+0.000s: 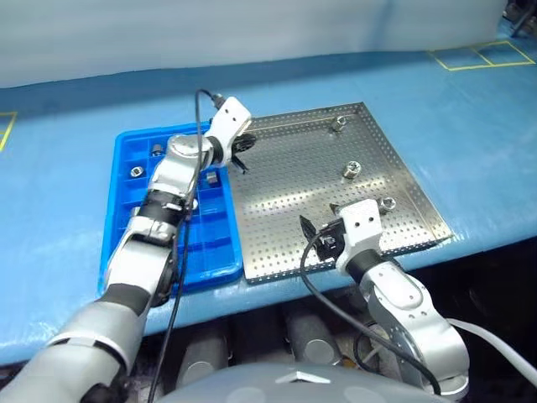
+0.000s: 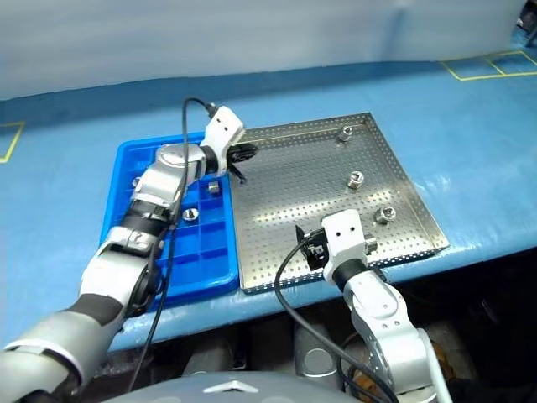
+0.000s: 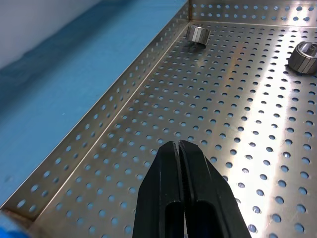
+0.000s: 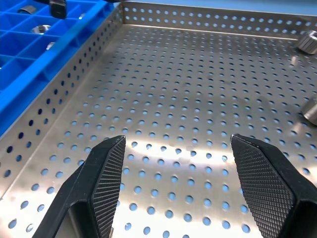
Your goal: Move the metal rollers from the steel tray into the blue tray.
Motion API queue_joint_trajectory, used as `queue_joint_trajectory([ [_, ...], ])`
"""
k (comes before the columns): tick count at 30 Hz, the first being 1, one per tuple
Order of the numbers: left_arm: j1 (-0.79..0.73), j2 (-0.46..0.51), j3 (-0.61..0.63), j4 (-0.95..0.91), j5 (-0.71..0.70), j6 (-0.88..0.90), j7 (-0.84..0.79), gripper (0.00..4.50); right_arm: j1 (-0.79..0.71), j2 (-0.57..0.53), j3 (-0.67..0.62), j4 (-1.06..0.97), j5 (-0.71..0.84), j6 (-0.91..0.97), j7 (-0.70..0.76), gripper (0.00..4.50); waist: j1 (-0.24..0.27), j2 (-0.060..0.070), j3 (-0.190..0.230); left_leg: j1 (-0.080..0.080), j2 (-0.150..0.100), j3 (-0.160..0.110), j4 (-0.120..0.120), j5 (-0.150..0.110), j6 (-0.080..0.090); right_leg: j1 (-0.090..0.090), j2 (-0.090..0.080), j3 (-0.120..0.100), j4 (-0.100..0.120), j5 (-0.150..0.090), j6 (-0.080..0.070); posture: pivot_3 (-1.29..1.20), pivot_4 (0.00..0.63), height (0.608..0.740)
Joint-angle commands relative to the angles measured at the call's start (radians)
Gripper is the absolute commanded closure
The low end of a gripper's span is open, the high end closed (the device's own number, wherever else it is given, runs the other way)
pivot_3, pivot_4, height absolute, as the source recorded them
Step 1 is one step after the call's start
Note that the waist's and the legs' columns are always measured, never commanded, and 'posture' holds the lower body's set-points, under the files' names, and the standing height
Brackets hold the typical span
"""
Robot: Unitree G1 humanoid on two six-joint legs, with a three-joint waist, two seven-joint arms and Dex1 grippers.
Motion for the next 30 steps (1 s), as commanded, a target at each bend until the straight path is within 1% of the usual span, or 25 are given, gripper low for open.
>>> queue_joint_trajectory([
  [1,0.056,0.023,0.022,-0.263,-0.068,0.114,-0.006,4.47,-0.034,-0.001,0.008,0.004,0.017,-0.003,0.011,0.9,0.033,0.0,0.0,0.0,0.0,0.0,0.0,0.0,0.0,0.0,0.0,0.0,0.0,0.0,0.0,-0.08,0.15,0.74],
  [3,0.068,0.024,0.003,-0.29,-0.074,0.134,-0.007,4.47,-0.045,-0.001,0.012,0.011,0.02,-0.002,0.013,0.9,0.069,0.0,0.0,0.0,-0.001,0.0,0.001,0.0,0.0,0.0,0.0,0.0,0.0,0.0,-0.001,-0.08,0.15,0.74],
  [5,0.06,0.01,-0.019,-0.28,-0.083,0.146,-0.012,4.47,-0.056,-0.006,0.017,0.015,0.021,-0.001,0.019,0.9,0.091,0.0,0.0,0.0,-0.001,-0.001,0.003,0.0,-0.001,0.001,0.0,-0.001,0.0,0.0,-0.001,-0.08,0.15,0.74],
  [8,0.0,-0.033,-0.069,-0.191,-0.077,0.107,-0.03,3.9,-0.056,-0.022,0.006,-0.001,0.02,0.007,0.023,0.9,0.105,0.0,0.0,0.001,-0.002,-0.002,0.005,0.0,0.0,0.006,0.0,-0.002,-0.002,0.001,0.0,-0.1,0.15,0.74],
  [11,-0.069,-0.079,-0.108,-0.095,-0.068,0.054,-0.05,2.9,-0.039,-0.03,-0.028,-0.024,0.021,0.013,0.012,0.9,0.104,0.0,0.0,0.002,-0.003,-0.002,0.007,0.0,0.001,0.008,0.0,-0.003,-0.003,0.0,0.003,-0.14,0.15,0.74],
  [14,-0.143,-0.125,-0.151,0.022,-0.047,-0.017,-0.072,1.92,-0.012,-0.032,-0.053,-0.047,0.022,0.019,-0.001,0.9,0.092,0.0,0.0,0.002,-0.003,-0.002,0.006,0.0,0.001,0.008,0.001,-0.003,-0.002,0.0,0.003,-0.17,0.15,0.74],
  [19,-0.273,-0.214,-0.22,0.268,-0.009,-0.138,-0.133,0.22,0.053,-0.027,-0.072,-0.098,0.024,0.026,-0.027,0.9,0.057,0.0,0.0,0.003,-0.002,0.0,0.004,0.0,0.001,0.008,0.001,-0.003,-0.003,-0.002,0.004,-0.24,0.15,0.74],
  [20,-0.296,-0.232,-0.235,0.314,0.0,-0.16,-0.158,0.03,0.067,-0.025,-0.077,-0.109,0.026,0.028,-0.03,0.9,0.053,0.0,0.0,0.003,-0.002,0.001,0.004,0.0,0.002,0.007,0.001,-0.003,-0.003,-0.002,0.005,-0.24,0.15,0.74],
  [23,-0.356,-0.288,-0.261,0.449,0.037,-0.238,-0.155,0.03,0.109,-0.025,-0.082,-0.14,0.03,0.029,-0.039,0.9,0.027,0.0,0.0,0.003,-0.002,0.002,0.004,-0.001,0.003,0.007,0.001,-0.002,-0.003,-0.003,0.005,-0.28,0.15,0.74],
  [27,-0.42,-0.365,-0.273,0.617,0.094,-0.332,-0.076,0.03,0.154,-0.015,-0.084,-0.165,0.019,0.025,-0.066,0.9,-0.003,0.0,0.0,0.003,-0.001,0.004,0.005,-0.002,0.004,0.008,0.001,-0.001,-0.003,-0.003,0.006,-0.34,0.15,0.74],
  [30,-0.452,-0.415,-0.27,0.719,0.131,-0.379,0.011,0.03,0.179,0.004,-0.075,-0.176,0.01,0.014,-0.093,0.9,-0.037,0.0,0.0,0.003,-0.001,0.004,0.006,-0.002,0.004,0.008,0.001,0.0,-0.003,-0.002,0.007,-0.38,0.15,0.74],
])
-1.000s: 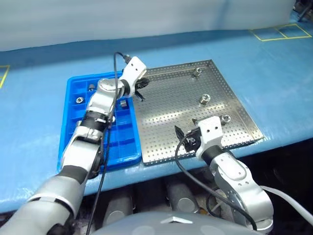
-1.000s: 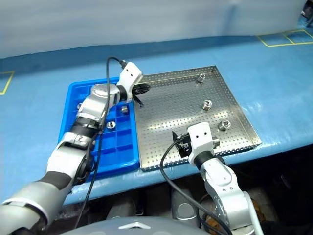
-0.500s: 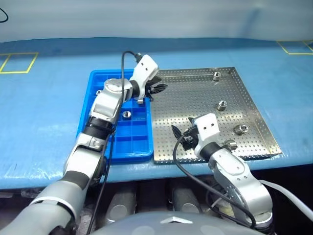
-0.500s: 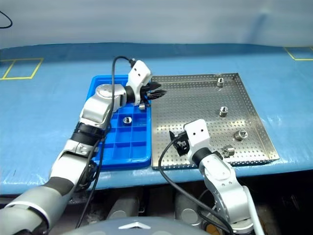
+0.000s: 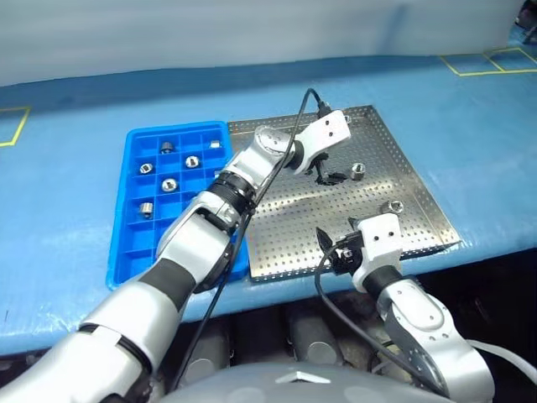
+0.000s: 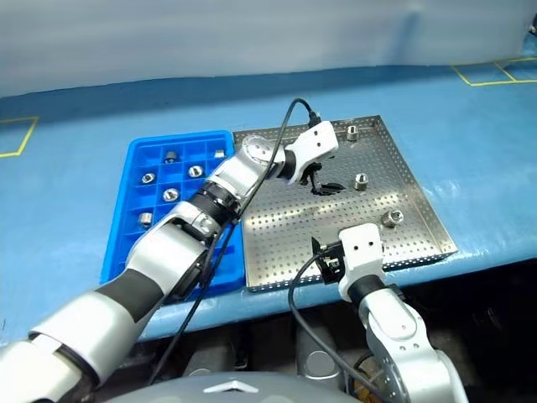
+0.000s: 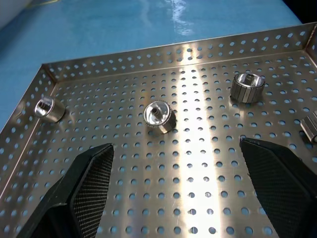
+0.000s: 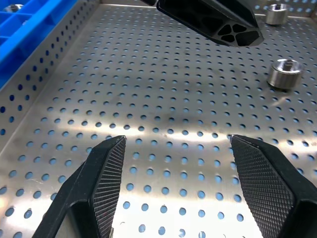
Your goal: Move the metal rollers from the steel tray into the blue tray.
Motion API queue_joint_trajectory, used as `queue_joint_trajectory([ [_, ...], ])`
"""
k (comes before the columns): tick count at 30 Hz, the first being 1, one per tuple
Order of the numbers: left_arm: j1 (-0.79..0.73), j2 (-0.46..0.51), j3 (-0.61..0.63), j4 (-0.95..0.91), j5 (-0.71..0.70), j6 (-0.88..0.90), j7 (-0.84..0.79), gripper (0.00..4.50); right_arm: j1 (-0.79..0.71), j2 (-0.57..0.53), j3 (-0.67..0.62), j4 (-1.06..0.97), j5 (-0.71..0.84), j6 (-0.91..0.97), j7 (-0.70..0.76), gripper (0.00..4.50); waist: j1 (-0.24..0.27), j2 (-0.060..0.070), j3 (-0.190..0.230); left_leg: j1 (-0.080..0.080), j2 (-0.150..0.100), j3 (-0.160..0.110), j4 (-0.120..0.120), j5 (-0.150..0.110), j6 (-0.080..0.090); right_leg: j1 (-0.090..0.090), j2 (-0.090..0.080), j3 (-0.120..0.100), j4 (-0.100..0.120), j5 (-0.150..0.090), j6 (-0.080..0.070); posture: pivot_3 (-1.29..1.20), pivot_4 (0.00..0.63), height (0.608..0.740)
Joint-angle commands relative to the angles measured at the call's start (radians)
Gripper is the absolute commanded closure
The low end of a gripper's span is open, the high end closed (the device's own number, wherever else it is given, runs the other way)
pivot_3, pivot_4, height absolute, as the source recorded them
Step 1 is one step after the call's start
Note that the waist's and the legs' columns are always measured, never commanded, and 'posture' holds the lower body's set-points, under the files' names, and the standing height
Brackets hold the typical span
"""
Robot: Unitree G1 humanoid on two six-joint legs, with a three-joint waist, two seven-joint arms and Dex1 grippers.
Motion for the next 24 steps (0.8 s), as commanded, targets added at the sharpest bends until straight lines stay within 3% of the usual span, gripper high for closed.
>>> queue_joint_trajectory([
  [1,-0.049,-0.043,0.013,0.087,0.036,-0.064,0.095,0.03,0.016,0.018,0.003,-0.052,-0.013,-0.029,-0.03,0.9,-0.025,0.0,0.0,0.0,0.0,0.0,0.0,0.0,0.0,0.0,0.0,0.0,0.0,0.0,0.0,-0.39,0.15,0.74],
  [12,-0.083,-0.104,0.074,0.206,0.073,-0.086,0.366,0.03,0.057,0.045,0.035,-0.06,-0.037,-0.062,-0.073,0.9,-0.175,0.0,0.0,0.0,0.0,0.0,-0.001,-0.001,0.001,0.0,-0.001,0.001,-0.001,0.0,0.003,-0.45,0.15,0.74],
  [20,-0.074,-0.11,0.098,0.226,0.091,-0.044,0.426,0.03,0.054,0.052,0.045,-0.051,-0.043,-0.074,-0.079,0.9,-0.228,-0.001,0.0,0.0,0.0,0.0,-0.003,-0.001,0.001,0.0,-0.001,0.001,-0.002,0.0,0.003,-0.45,0.15,0.74],
  [24,-0.065,-0.11,0.139,0.21,0.052,-0.065,0.33,0.03,0.054,0.055,0.042,-0.048,-0.042,-0.075,-0.078,0.9,-0.239,-0.001,0.0,0.0,0.0,0.0,-0.003,-0.001,0.001,0.0,-0.001,0.001,-0.002,-0.001,0.004,-0.44,0.15,0.74],
])
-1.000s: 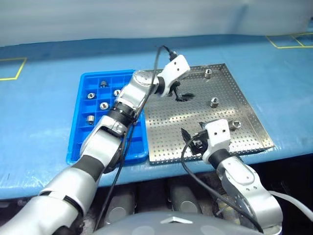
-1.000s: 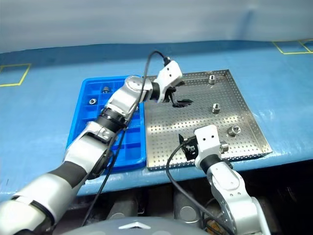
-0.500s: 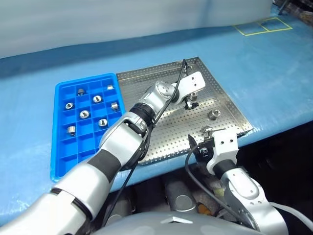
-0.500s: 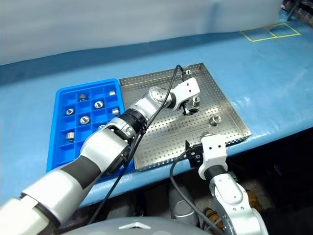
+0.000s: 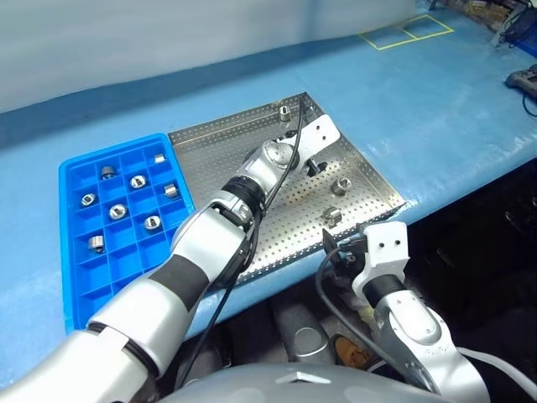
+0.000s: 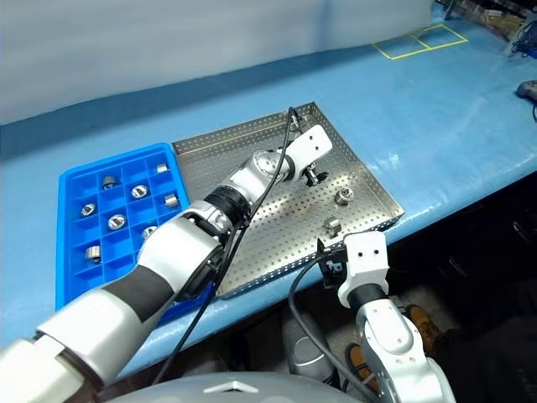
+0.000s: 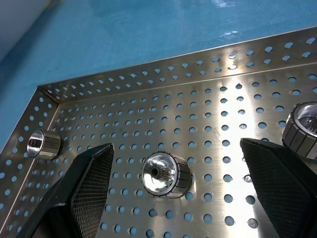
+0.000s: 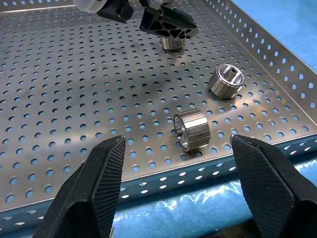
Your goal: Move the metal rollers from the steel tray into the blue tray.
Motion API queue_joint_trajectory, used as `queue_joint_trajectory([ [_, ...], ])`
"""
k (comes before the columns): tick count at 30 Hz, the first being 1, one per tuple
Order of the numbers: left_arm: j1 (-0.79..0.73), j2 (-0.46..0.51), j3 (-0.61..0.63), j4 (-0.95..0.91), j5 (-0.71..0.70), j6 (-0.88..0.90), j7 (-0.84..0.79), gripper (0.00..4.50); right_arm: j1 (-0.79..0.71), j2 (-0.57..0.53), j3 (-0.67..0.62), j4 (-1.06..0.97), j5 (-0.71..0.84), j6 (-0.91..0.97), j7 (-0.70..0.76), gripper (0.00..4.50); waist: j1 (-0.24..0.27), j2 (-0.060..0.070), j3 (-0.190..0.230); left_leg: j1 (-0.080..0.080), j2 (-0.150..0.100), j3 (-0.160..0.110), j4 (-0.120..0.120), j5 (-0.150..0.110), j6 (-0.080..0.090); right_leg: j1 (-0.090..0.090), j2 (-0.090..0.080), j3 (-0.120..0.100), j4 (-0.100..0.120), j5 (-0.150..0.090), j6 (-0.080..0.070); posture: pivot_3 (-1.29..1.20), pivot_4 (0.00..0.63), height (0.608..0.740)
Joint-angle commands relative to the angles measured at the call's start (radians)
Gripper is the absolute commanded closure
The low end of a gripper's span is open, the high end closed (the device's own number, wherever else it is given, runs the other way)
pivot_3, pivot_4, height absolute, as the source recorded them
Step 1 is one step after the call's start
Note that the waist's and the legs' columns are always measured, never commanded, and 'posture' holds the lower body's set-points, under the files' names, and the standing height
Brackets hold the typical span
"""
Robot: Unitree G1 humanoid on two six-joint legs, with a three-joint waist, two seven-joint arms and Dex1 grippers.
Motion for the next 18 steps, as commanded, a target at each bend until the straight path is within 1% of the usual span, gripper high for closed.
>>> queue_joint_trajectory([
  [1,-0.024,-0.059,0.049,-0.033,-0.051,-0.031,-0.123,0.03,0.003,0.004,0.0,-0.037,-0.002,-0.025,-0.005,0.9,-0.002,0.0,0.0,0.0,0.0,0.0,0.0,0.0,0.0,0.0,0.0,0.0,0.0,0.0,0.0,-0.43,0.15,0.74],
  [3,-0.018,-0.049,0.06,-0.05,-0.069,-0.043,-0.23,0.03,0.006,0.003,-0.001,-0.038,0.001,-0.022,-0.002,0.9,-0.001,0.0,0.0,0.0,0.0,0.0,-0.001,0.0,0.0,0.0,0.0,0.0,0.0,0.0,0.0,-0.42,0.15,0.74],
  [5,-0.015,-0.035,0.059,-0.059,-0.071,-0.044,-0.293,0.03,0.005,0.002,-0.002,-0.035,0.005,-0.018,0.002,0.9,0.0,0.0,0.0,0.0,0.0,0.0,-0.001,0.0,0.0,0.0,0.0,0.0,0.0,0.0,0.0,-0.4,0.15,0.74],
  [10,-0.008,-0.015,0.046,-0.07,-0.056,-0.021,-0.368,0.03,-0.015,-0.006,0.003,-0.024,0.014,-0.004,0.018,0.9,0.006,0.0,0.0,0.0,0.0,0.0,-0.001,0.0,0.0,0.0,0.0,0.0,0.0,0.0,0.0,-0.37,0.15,0.74],
  [13,-0.001,-0.014,0.017,-0.081,-0.039,-0.002,-0.464,0.03,-0.03,-0.013,-0.001,-0.018,0.017,0.006,0.026,0.9,0.014,0.0,0.0,0.001,0.0,0.0,-0.001,0.0,0.0,0.0,0.0,0.0,0.0,0.0,0.0,-0.36,0.15,0.74],
  [18,0.03,0.003,-0.043,-0.12,-0.008,-0.023,-0.601,0.03,-0.036,-0.018,-0.004,-0.019,0.019,0.018,0.034,0.9,0.038,0.0,0.0,0.001,0.0,0.0,-0.001,0.0,0.0,0.0,0.0,0.0,0.0,0.0,0.0,-0.36,0.15,0.74],
])
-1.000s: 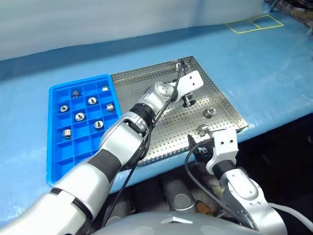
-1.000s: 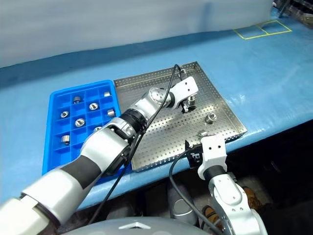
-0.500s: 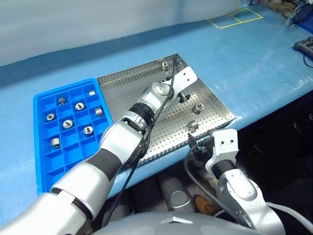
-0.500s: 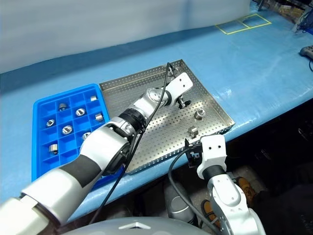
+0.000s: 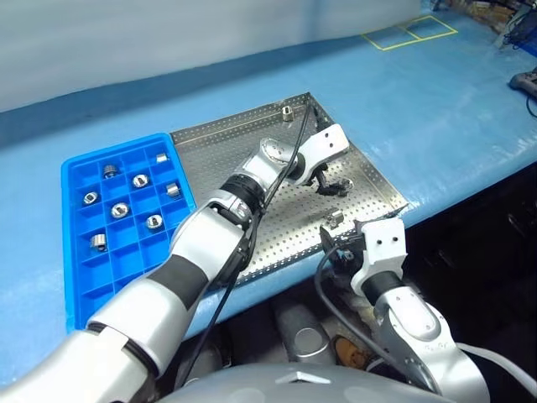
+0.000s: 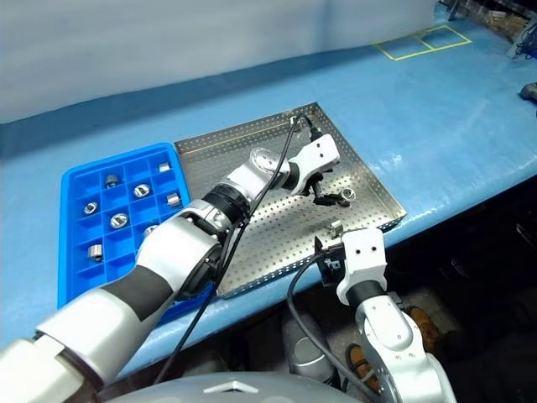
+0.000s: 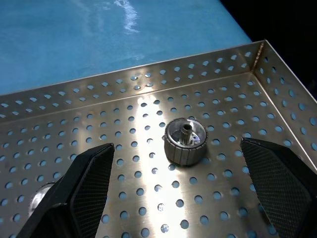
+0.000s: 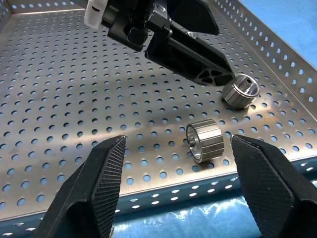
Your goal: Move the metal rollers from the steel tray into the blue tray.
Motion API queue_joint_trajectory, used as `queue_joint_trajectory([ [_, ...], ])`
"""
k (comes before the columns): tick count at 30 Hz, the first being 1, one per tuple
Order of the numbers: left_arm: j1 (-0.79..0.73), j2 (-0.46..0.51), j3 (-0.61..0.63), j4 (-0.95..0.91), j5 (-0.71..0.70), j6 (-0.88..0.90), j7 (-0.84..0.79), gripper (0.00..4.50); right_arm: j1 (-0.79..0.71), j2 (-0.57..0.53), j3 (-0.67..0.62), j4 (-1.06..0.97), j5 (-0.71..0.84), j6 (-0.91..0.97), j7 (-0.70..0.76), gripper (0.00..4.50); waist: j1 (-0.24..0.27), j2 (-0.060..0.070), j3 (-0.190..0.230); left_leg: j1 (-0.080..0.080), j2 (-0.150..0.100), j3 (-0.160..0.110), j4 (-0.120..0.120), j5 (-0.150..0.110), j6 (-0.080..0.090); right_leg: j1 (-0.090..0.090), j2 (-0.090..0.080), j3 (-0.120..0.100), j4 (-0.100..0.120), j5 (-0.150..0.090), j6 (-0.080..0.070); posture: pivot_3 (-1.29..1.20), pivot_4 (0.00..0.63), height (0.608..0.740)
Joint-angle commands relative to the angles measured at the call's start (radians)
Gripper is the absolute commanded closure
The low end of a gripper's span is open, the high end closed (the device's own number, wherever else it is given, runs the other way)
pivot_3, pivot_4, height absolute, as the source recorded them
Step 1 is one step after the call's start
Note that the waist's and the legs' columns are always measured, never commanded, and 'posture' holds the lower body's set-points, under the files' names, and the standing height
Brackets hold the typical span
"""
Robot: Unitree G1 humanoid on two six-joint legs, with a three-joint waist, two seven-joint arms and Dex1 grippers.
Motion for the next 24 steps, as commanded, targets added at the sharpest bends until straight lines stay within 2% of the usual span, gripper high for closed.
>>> queue_joint_trajectory([
  [1,0.024,0.001,-0.047,-0.071,0.032,-0.028,-0.083,0.03,-0.003,-0.002,-0.002,-0.025,0.01,0.008,0.003,0.9,0.009,0.0,0.0,0.0,0.0,0.0,0.0,0.0,0.0,0.0,0.0,0.0,0.0,0.0,0.0,-0.35,0.15,0.74],
  [6,0.052,0.006,-0.058,-0.095,0.042,-0.023,-0.077,0.03,-0.001,-0.001,0.002,-0.027,0.012,0.018,0.001,0.9,0.023,0.0,0.0,0.0,0.0,0.0,0.0,0.0,0.0,0.0,0.0,0.0,0.0,0.0,0.0,-0.35,0.15,0.74],
  [19,0.096,0.007,-0.069,-0.18,0.007,0.02,-0.211,0.03,-0.011,-0.008,0.022,-0.016,0.01,0.015,0.001,0.9,0.038,0.0,0.0,0.0,0.0,0.0,0.001,0.0,0.0,0.0,0.0,0.0,0.0,0.0,0.0,-0.35,0.15,0.74],
  [24,0.109,-0.007,-0.082,-0.194,0.017,0.024,-0.206,0.03,-0.014,-0.006,0.029,-0.008,0.009,0.01,-0.002,0.9,0.047,0.0,0.0,0.0,0.0,0.0,0.001,0.0,0.0,0.0,0.0,0.0,0.0,0.0,0.0,-0.35,0.15,0.74],
])
